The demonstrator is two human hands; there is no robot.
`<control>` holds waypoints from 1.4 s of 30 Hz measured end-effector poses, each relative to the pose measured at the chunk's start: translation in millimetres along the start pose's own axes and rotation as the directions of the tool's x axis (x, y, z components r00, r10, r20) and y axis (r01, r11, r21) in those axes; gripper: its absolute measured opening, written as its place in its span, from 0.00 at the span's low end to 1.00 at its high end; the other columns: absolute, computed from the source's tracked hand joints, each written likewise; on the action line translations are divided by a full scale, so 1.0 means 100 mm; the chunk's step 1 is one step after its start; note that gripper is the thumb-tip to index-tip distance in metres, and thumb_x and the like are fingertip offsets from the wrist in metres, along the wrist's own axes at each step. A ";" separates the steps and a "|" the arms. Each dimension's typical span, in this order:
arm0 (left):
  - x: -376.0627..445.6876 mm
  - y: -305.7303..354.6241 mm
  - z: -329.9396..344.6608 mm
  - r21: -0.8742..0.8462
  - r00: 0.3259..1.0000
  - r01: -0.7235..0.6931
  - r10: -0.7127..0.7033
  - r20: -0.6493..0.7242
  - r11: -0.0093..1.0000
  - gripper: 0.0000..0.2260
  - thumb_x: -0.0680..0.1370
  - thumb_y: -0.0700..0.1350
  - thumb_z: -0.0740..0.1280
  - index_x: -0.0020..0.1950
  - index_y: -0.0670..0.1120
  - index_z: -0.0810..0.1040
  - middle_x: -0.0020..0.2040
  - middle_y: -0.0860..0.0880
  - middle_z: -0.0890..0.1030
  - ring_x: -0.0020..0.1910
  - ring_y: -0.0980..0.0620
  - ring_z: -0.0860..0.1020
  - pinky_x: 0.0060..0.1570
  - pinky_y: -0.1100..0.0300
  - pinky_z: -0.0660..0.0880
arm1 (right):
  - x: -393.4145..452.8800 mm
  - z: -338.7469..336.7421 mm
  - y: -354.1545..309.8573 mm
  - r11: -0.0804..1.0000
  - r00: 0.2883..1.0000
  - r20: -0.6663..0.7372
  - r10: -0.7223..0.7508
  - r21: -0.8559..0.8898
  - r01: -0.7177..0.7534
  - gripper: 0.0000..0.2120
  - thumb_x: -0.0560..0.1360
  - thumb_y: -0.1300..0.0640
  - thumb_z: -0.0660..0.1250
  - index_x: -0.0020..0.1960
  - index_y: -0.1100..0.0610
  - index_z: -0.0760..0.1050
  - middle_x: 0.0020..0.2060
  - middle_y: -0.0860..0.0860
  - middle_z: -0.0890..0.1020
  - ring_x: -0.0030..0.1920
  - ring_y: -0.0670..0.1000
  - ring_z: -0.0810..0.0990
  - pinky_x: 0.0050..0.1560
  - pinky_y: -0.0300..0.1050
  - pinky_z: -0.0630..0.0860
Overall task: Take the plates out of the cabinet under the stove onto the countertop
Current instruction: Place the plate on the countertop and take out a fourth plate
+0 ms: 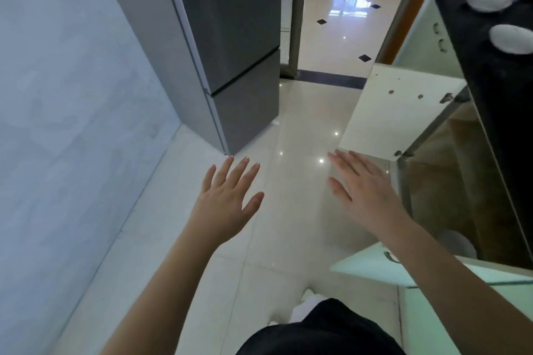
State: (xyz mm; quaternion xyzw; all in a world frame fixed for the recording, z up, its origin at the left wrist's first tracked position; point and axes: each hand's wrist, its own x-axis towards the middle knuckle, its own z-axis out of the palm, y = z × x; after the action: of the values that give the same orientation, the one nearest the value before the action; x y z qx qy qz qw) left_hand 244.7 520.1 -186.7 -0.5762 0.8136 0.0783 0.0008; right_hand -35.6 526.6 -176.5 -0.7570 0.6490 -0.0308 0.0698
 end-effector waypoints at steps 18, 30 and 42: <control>1.81 -0.11 -0.27 -0.033 0.999 -0.039 0.039 -0.021 0.999 0.31 0.79 0.66 0.42 0.80 0.55 0.51 0.81 0.52 0.53 0.79 0.52 0.48 0.76 0.51 0.47 | 1.39 0.01 0.90 0.988 0.996 0.001 0.085 0.128 -0.084 0.28 0.80 0.42 0.49 0.77 0.51 0.59 0.75 0.51 0.65 0.76 0.53 0.60 0.75 0.47 0.52; 3.38 -0.50 -0.38 -0.067 0.971 -0.219 0.210 -0.111 0.974 0.30 0.80 0.67 0.45 0.80 0.58 0.49 0.80 0.53 0.55 0.79 0.53 0.48 0.76 0.49 0.48 | 2.42 0.04 1.05 0.965 0.972 0.007 0.235 0.115 -0.234 0.32 0.77 0.37 0.41 0.78 0.47 0.53 0.78 0.47 0.58 0.77 0.50 0.52 0.73 0.44 0.46; 5.27 -0.47 -0.50 0.028 0.820 -0.572 0.569 0.065 0.820 0.31 0.78 0.67 0.40 0.80 0.58 0.47 0.81 0.52 0.52 0.79 0.50 0.46 0.77 0.48 0.45 | 3.32 -0.02 1.23 0.803 0.806 -0.012 0.592 0.102 -0.588 0.33 0.78 0.36 0.36 0.78 0.48 0.55 0.78 0.49 0.60 0.77 0.52 0.55 0.77 0.55 0.52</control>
State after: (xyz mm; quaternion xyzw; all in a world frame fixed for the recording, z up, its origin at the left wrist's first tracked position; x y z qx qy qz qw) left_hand 116.2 3.9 -191.2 -0.3040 0.9499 0.0718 0.0124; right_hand -104.7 180.3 -207.1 -0.5130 0.8512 -0.0540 0.0970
